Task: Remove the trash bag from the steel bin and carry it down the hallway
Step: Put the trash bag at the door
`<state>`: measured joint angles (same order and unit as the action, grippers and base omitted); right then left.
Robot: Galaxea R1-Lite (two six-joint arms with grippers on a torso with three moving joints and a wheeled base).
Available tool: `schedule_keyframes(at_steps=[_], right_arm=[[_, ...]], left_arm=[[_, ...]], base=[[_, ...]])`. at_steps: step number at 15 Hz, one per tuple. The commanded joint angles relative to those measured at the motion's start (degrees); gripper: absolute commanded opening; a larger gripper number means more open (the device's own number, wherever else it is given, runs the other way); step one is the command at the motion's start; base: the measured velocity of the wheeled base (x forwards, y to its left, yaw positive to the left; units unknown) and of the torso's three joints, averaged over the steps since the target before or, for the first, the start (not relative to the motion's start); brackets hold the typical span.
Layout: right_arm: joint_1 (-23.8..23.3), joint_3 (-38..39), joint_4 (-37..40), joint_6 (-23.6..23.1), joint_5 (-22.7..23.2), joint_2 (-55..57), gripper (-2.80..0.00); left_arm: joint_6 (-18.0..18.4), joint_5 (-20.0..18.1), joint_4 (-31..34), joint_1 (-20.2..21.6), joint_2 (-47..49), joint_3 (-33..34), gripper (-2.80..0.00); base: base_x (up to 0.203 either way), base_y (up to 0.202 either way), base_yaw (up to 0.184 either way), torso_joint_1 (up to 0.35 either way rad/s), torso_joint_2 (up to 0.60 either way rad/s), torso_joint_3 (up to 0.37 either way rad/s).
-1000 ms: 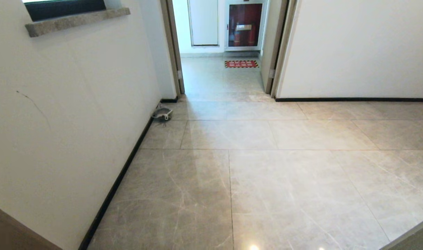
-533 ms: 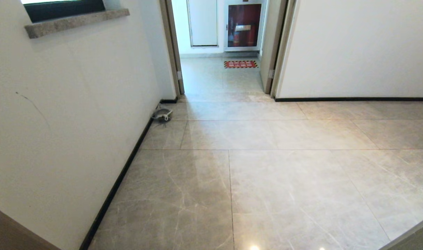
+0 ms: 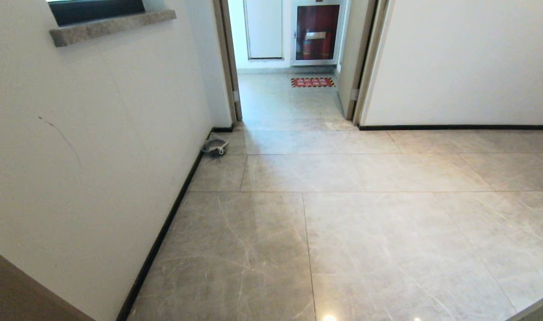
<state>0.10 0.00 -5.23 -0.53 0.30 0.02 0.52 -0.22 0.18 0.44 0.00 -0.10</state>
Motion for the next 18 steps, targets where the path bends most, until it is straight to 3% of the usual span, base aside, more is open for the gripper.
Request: schedule_keyframes(at_steps=[1, 6, 18], right_arm=[[-0.01, 2.11, -0.05, 0.0, 0.05, -0.02, -2.8], [-0.01, 2.11, -0.05, 0.0, 0.05, -0.02, -2.8], [-0.01, 2.11, -0.05, 0.0, 0.05, -0.02, -2.8]], left_arm=[[0.0, -0.02, -0.01, 0.0, 0.09, 0.01, -2.8], [0.18, -0.13, 0.08, 0.0, 0.09, 0.01, -2.8], [0.0, 0.03, 0.17, 0.0, 0.09, 0.01, -2.8]], base=[[0.0, 0.0, 0.0, 0.0, 0.0, 0.0], [0.0, 0.0, 0.0, 0.0, 0.0, 0.0], [0.191, 0.0, 0.001, 0.001, 0.0, 0.003]])
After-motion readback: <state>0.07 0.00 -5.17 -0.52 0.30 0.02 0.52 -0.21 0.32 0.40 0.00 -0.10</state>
